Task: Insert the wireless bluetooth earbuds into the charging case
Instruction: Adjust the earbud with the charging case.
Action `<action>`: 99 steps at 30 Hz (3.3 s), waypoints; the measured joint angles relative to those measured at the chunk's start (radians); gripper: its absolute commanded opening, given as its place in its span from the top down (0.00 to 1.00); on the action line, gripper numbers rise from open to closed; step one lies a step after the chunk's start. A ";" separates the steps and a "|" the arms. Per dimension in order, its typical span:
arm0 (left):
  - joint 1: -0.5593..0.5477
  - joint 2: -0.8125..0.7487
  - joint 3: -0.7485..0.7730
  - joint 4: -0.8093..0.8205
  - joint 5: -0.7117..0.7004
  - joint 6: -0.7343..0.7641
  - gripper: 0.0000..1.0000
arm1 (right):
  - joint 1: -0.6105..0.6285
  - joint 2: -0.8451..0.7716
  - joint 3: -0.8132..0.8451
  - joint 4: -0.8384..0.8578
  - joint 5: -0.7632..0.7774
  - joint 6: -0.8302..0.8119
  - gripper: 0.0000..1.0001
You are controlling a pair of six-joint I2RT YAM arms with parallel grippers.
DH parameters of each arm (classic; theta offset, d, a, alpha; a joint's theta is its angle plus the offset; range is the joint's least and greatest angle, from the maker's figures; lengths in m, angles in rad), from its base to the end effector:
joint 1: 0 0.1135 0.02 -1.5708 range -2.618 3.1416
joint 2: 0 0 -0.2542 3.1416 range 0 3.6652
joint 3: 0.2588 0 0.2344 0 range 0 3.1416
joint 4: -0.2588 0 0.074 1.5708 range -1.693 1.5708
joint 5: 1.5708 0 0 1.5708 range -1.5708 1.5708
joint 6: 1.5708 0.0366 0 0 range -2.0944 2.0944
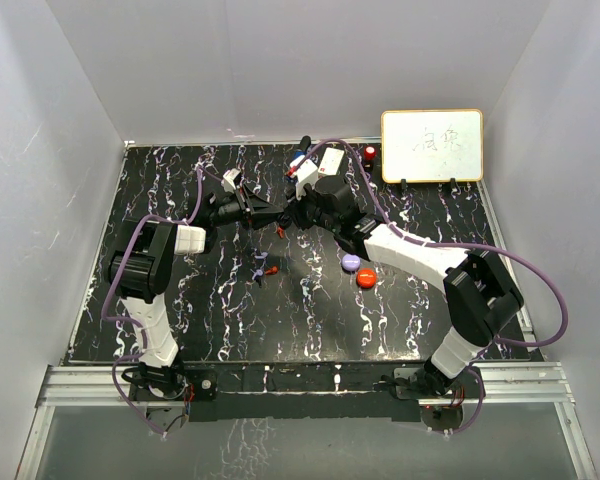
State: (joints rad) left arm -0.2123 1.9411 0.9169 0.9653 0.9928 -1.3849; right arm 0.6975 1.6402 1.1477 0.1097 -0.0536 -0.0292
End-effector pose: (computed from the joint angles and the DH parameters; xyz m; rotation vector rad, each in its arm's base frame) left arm 0.3600 -0.1090 0.1825 -0.2322 2.0250 -1.9120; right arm 0.2810 0.2380 0.2715 -0.7391 1.8427 0.4899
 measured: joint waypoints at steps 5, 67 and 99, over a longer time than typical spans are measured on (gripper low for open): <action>0.000 -0.001 0.000 0.000 0.000 0.000 1.00 | 0.000 0.000 0.000 0.000 -0.002 0.000 0.90; -0.006 -0.025 0.007 -0.003 0.003 0.000 1.00 | -0.002 0.005 -0.021 0.016 -0.010 0.000 0.91; -0.006 -0.025 0.018 0.026 0.012 -0.007 1.00 | -0.006 0.005 -0.033 0.035 -0.051 0.003 0.91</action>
State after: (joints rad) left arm -0.2184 1.9160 0.9352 0.9913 1.0050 -1.3922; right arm 0.6910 1.6447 1.1145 0.1444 -0.1051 -0.0257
